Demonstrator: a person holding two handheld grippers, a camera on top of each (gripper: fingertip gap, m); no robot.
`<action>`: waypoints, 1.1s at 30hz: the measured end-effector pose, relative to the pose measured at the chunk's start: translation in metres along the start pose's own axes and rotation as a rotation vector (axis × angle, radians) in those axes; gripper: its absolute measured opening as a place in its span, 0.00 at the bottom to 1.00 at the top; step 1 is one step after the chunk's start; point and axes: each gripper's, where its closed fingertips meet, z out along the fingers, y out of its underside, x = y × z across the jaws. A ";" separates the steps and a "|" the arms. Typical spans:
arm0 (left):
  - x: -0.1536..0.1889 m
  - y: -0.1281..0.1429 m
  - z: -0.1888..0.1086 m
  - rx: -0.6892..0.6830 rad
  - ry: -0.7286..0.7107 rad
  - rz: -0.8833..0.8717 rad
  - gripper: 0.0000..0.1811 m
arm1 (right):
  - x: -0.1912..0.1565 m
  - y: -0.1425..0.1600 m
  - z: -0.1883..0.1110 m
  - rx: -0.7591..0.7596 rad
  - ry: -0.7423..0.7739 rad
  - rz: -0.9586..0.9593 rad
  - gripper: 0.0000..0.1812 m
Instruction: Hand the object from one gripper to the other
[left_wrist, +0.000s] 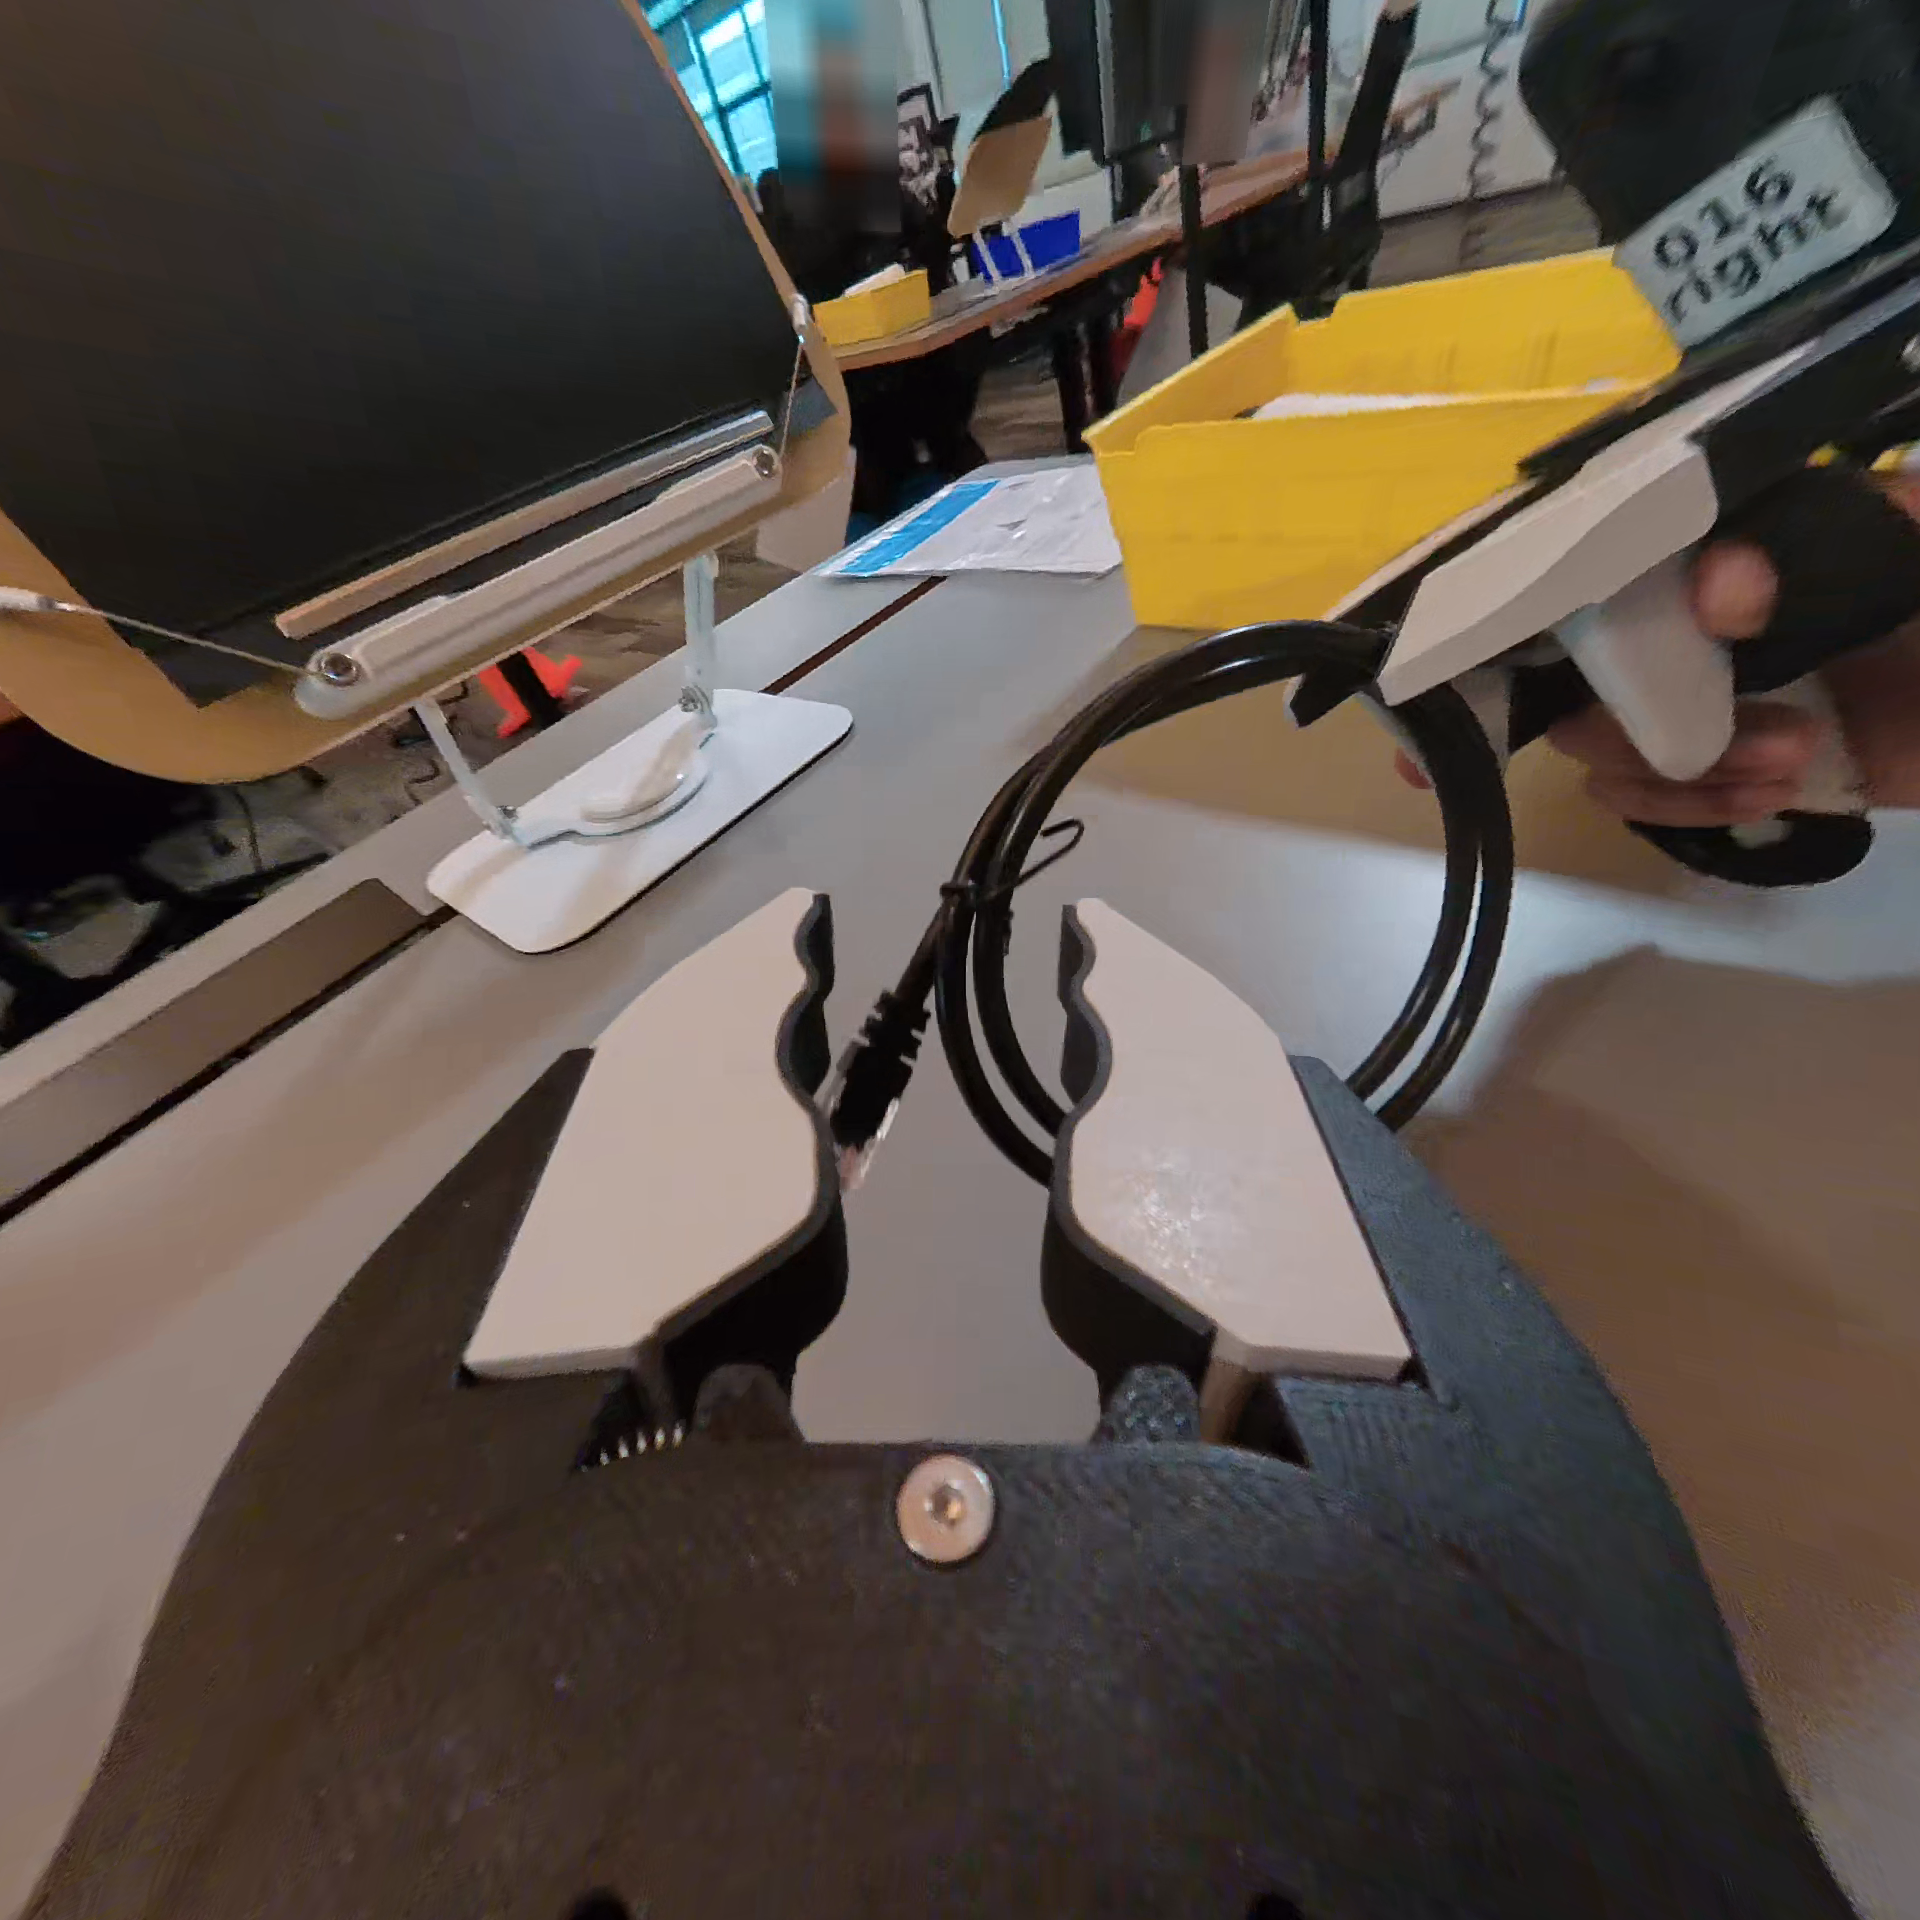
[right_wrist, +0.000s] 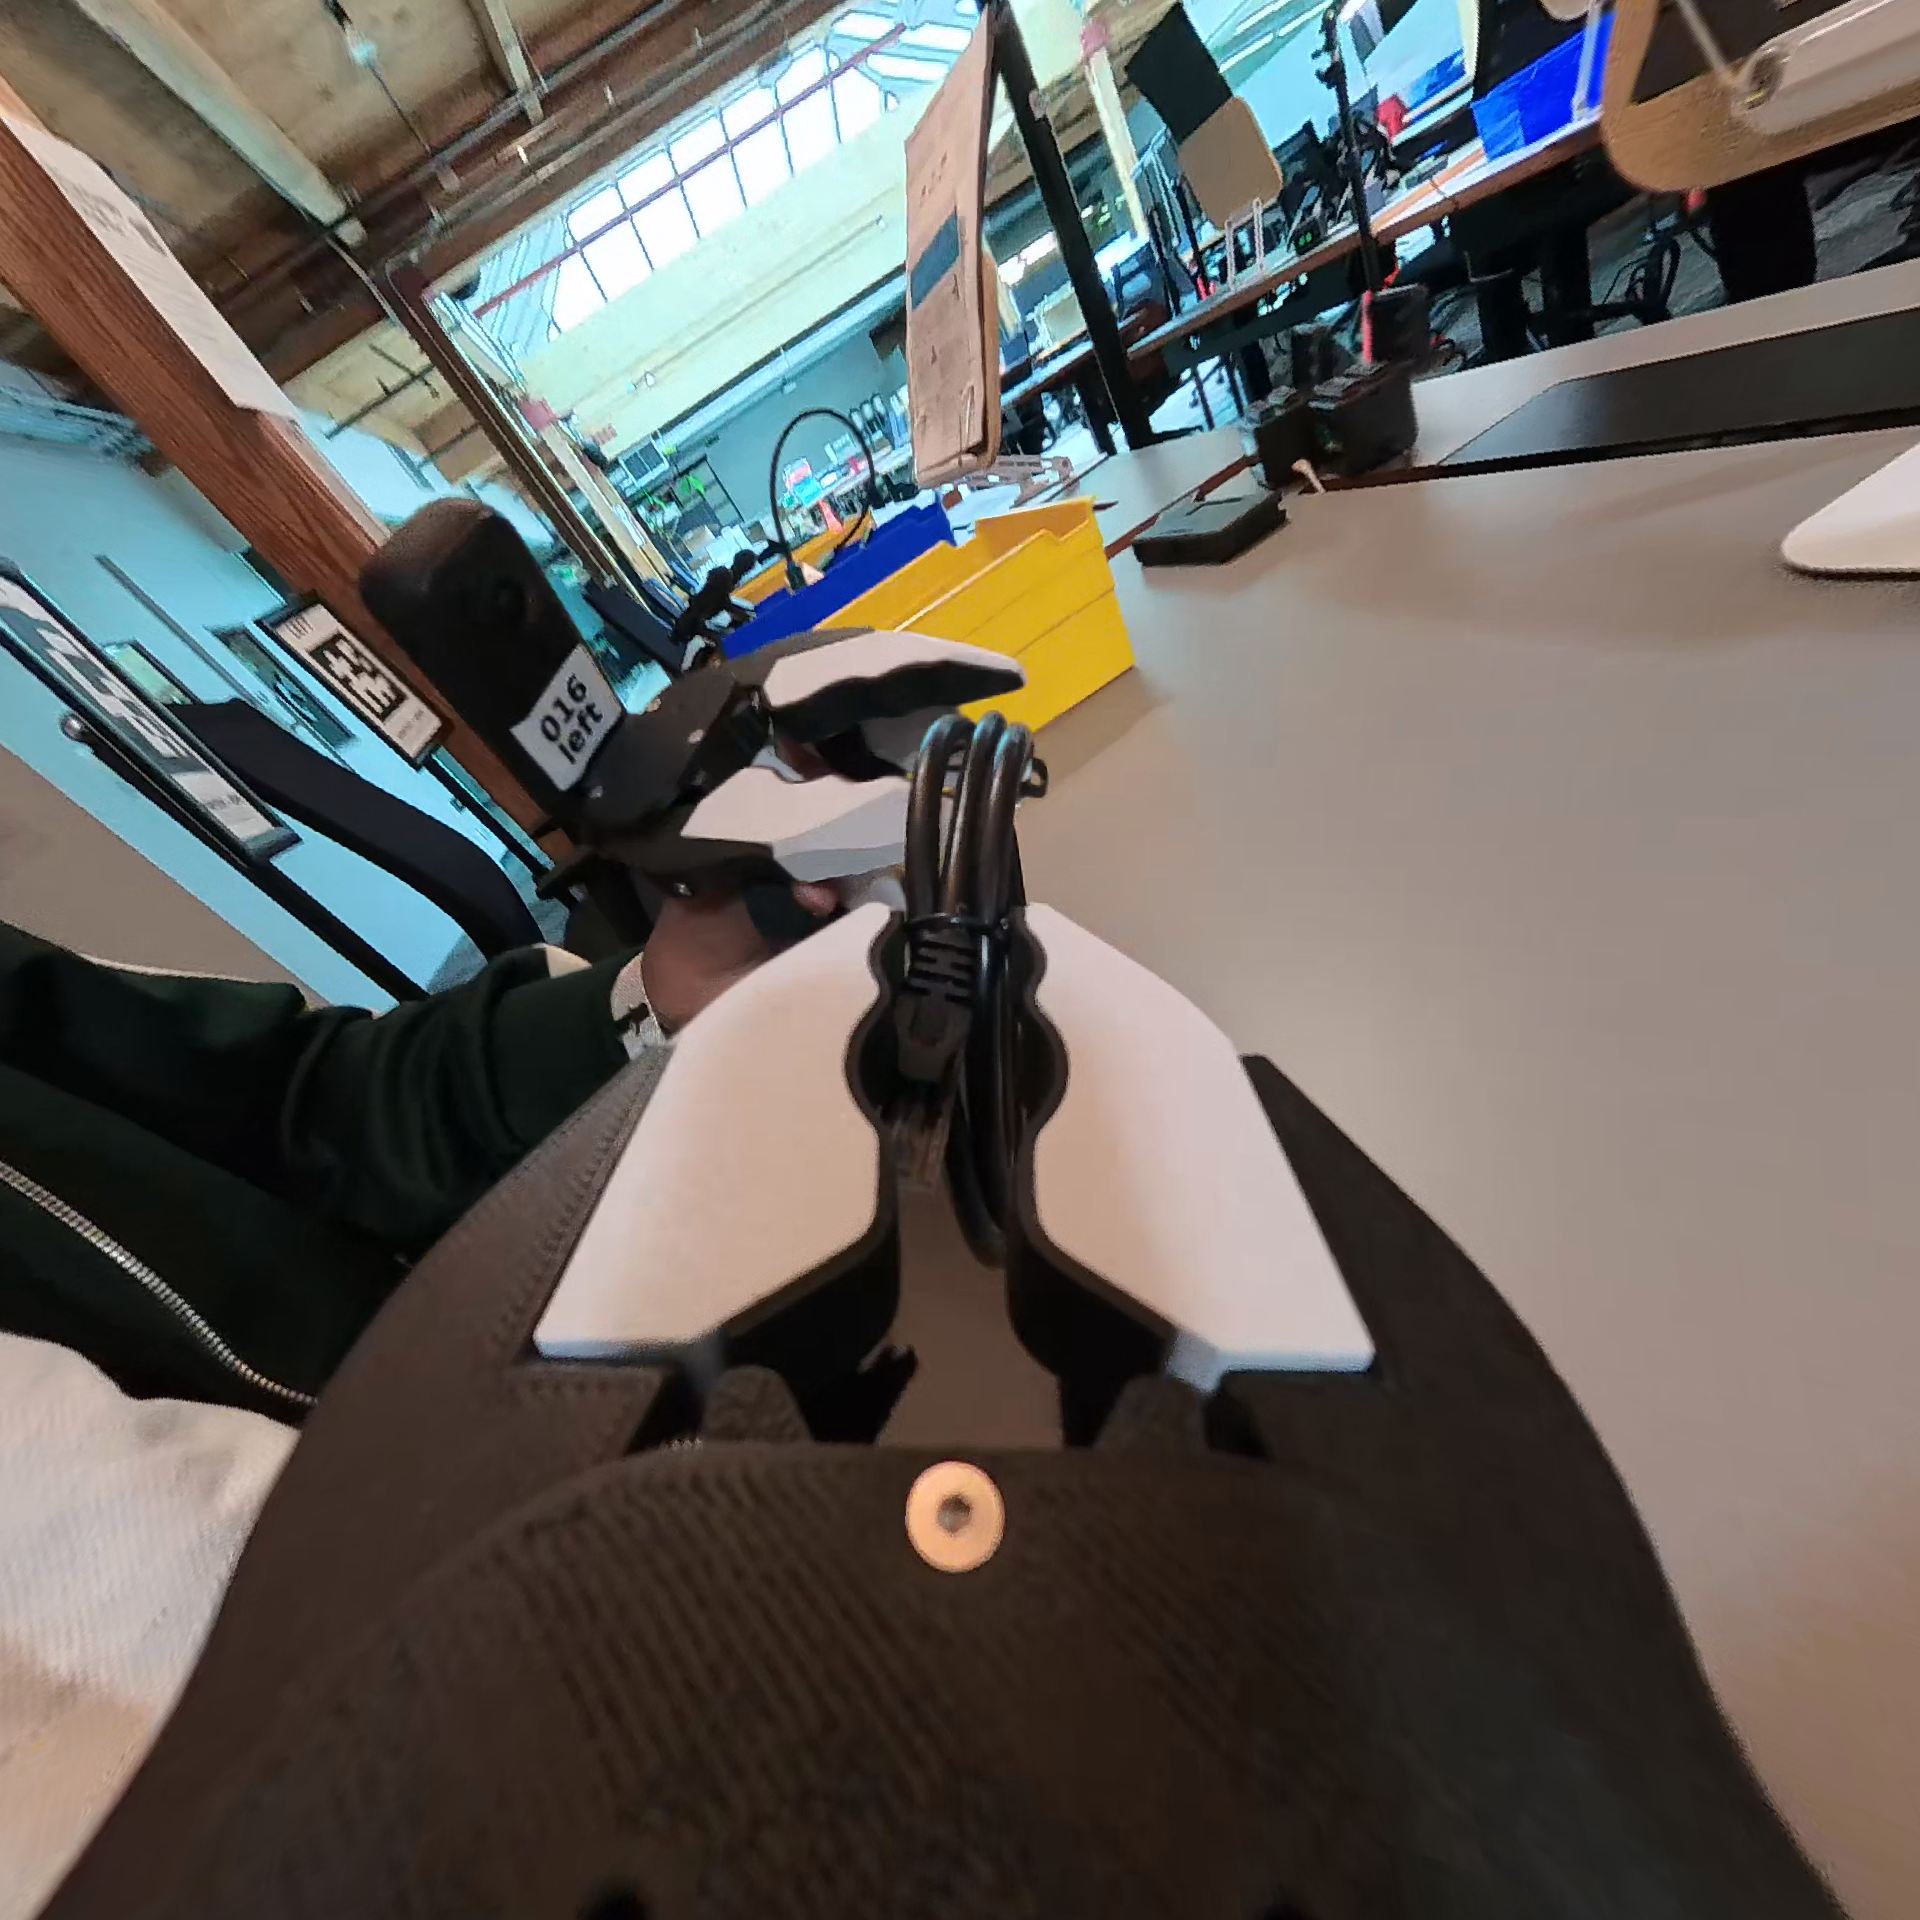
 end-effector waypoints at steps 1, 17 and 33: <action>0.000 0.002 0.000 -0.016 -0.007 0.033 0.21 | -0.002 0.002 0.002 -0.012 0.001 -0.015 0.10; -0.019 -0.001 -0.009 0.030 0.025 -0.232 0.08 | -0.005 -0.036 -0.015 0.273 -0.007 -0.021 0.31; -0.024 -0.005 -0.015 0.264 0.367 -0.935 0.07 | -0.058 0.018 0.021 -0.007 -0.235 -0.294 0.24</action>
